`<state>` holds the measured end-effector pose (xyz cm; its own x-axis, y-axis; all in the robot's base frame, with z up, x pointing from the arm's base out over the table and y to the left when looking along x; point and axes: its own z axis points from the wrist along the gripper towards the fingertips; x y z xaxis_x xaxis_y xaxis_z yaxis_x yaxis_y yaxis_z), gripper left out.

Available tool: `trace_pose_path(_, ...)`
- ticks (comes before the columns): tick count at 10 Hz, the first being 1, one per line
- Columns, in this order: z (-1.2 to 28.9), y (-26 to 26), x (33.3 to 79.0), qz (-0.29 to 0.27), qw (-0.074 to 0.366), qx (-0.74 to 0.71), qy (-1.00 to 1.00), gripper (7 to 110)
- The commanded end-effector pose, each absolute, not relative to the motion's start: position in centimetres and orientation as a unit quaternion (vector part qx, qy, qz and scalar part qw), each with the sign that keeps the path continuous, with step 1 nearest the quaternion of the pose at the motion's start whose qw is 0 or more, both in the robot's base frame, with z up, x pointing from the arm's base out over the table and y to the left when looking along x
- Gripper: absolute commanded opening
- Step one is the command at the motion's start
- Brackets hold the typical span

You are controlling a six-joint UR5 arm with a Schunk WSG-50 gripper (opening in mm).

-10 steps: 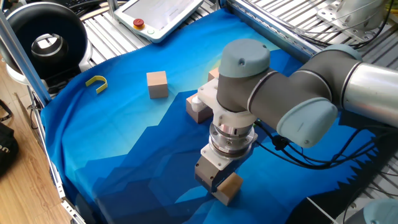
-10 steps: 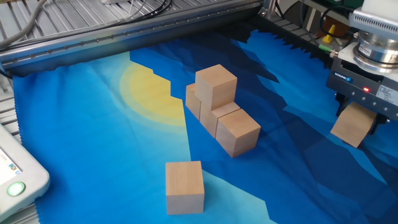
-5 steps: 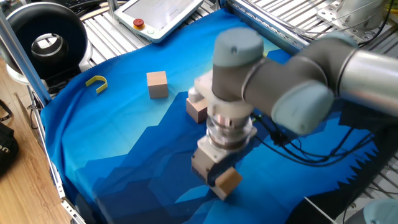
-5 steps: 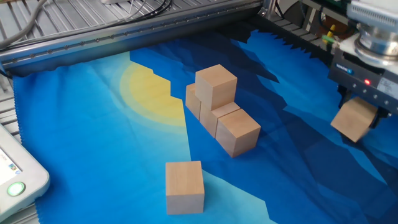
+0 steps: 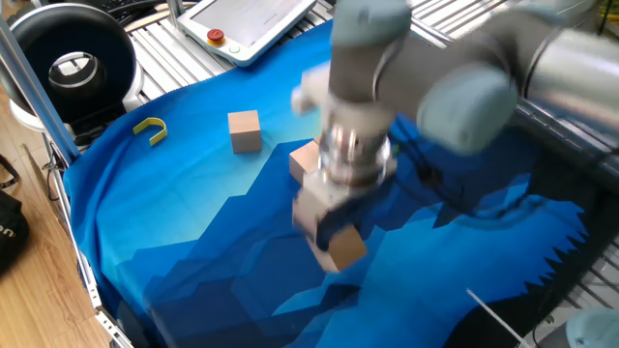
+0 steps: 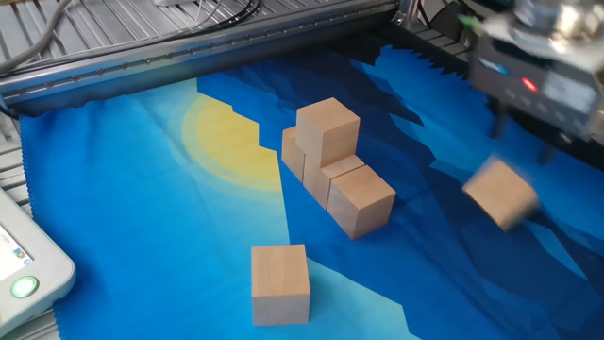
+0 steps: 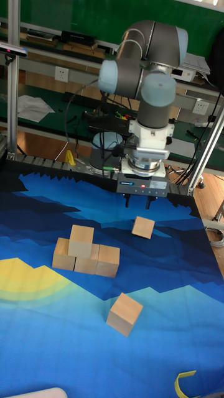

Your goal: Stack the blocks into a pyramid shape

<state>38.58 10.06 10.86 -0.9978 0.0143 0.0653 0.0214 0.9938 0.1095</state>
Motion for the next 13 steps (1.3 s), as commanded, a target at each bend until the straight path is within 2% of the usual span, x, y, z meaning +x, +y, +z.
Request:
trace_pose_path(1,12.8,6.4,43.0,-0.073,0.010,-0.005,-0.997,7)
trace_pose_path(4,13.7,8.1,42.2,-0.084,0.017,-0.014,-0.996,7)
trace_pose_path(10,12.2,11.1,42.6,-0.069,0.019,-0.047,-0.996,7)
trace_pose_path(13,11.2,13.8,42.8,-0.046,-0.011,-0.087,-0.995,7)
